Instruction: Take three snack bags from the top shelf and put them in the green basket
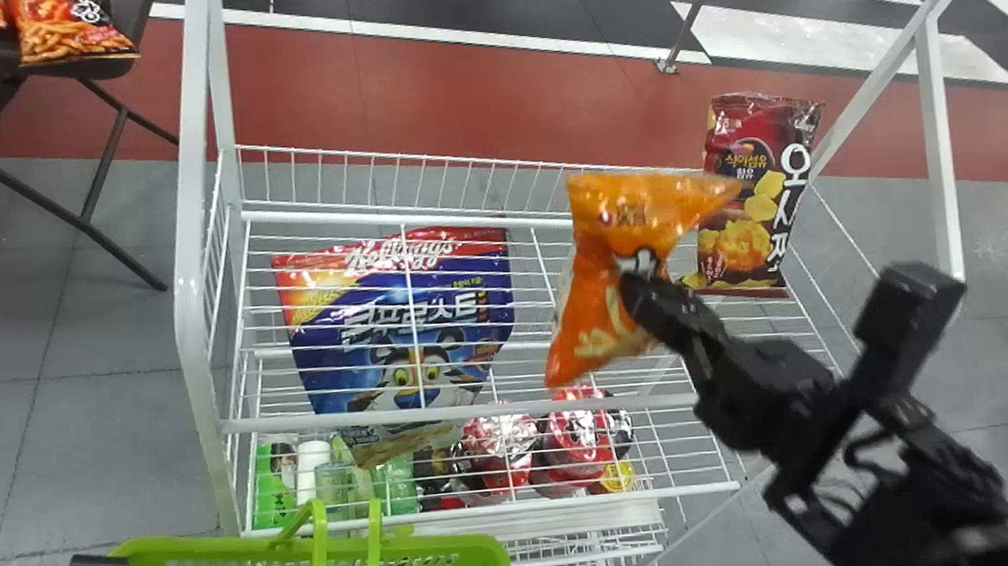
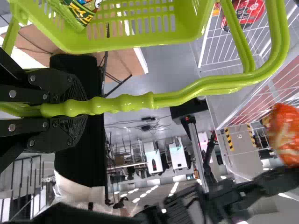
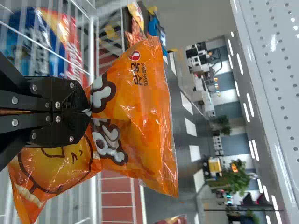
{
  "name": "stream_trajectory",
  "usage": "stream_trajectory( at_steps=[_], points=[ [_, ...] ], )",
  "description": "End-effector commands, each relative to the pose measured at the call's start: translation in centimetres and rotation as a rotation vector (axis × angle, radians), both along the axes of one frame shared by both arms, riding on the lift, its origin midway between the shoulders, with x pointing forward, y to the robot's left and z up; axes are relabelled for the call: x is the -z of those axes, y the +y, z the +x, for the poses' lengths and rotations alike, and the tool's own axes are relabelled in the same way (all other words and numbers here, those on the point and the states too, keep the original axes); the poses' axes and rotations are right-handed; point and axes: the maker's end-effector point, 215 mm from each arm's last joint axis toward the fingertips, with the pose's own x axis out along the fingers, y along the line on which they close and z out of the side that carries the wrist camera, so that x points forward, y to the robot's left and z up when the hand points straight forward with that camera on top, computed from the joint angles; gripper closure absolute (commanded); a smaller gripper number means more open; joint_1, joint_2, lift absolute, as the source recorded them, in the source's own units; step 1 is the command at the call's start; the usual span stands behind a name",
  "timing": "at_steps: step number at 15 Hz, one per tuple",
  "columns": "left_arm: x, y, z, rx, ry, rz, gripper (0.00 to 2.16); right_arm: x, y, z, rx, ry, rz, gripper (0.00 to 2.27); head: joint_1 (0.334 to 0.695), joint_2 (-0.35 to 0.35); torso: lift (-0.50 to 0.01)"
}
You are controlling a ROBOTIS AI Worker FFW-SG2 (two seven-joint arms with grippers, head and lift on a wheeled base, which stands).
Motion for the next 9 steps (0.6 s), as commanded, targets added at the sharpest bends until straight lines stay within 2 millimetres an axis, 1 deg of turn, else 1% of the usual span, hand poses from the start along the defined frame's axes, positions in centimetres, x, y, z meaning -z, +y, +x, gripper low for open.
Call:
stream_trajectory(
  at_steps=[1,3,4,6,9],
  points=[
    [-0.1,-0.1,0.2,-0.001,-0.001,0.0,1.55,2.2,2.9,-5.1,-0.08,0.131,0.052,2.24,0.695,-0.35,-0.028],
    [0.0,-0.2,0.3,-0.002,-0.001,0.0,1.55,6.3,5.6,-9.5,-0.146,0.326,0.156,2.24,0.695,-0.35,-0.028],
    [-0.1,-0.2,0.3,0.001,-0.001,-0.001,1.55,8.2,6.6,-11.2,-0.161,0.397,0.18,2.25,0.695,-0.35,-0.028],
    [-0.1,-0.2,0.4,0.0,-0.004,-0.001,1.55,10.8,9.4,-14.7,-0.209,0.519,0.24,2.25,0.695,-0.35,-0.028],
    [-0.2,-0.4,0.4,0.003,-0.007,-0.004,1.55,13.9,13.3,-19.3,-0.266,0.686,0.326,2.24,0.695,-0.35,-0.028]
  ],
)
